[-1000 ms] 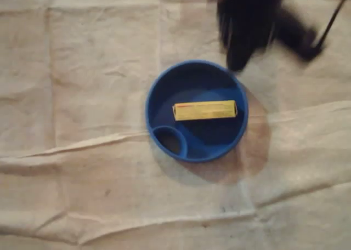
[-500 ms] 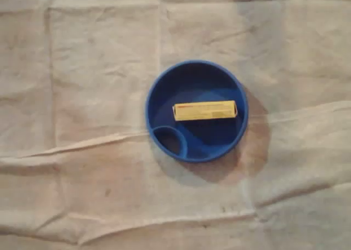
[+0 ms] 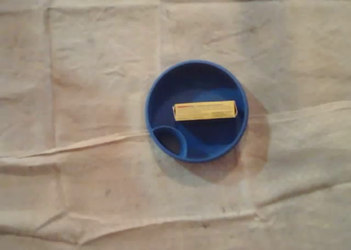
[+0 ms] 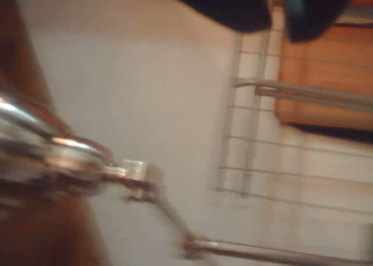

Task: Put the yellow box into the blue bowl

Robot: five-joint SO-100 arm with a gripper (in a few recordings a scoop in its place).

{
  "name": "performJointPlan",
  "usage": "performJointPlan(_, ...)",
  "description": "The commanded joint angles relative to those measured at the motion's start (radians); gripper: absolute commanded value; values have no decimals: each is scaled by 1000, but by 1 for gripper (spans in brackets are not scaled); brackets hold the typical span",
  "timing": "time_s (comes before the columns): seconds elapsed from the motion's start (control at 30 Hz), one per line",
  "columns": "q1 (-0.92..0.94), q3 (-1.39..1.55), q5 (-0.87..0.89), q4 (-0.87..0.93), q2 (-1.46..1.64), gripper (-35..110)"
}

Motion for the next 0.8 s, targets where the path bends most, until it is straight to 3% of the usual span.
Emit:
performJointPlan(0.0, -3, 235, 17, -5, 187, 0)
performJointPlan(0.4, -5, 816, 8, -9, 678, 0)
performJointPlan(0.77, -129, 991, 8, -6, 940, 0)
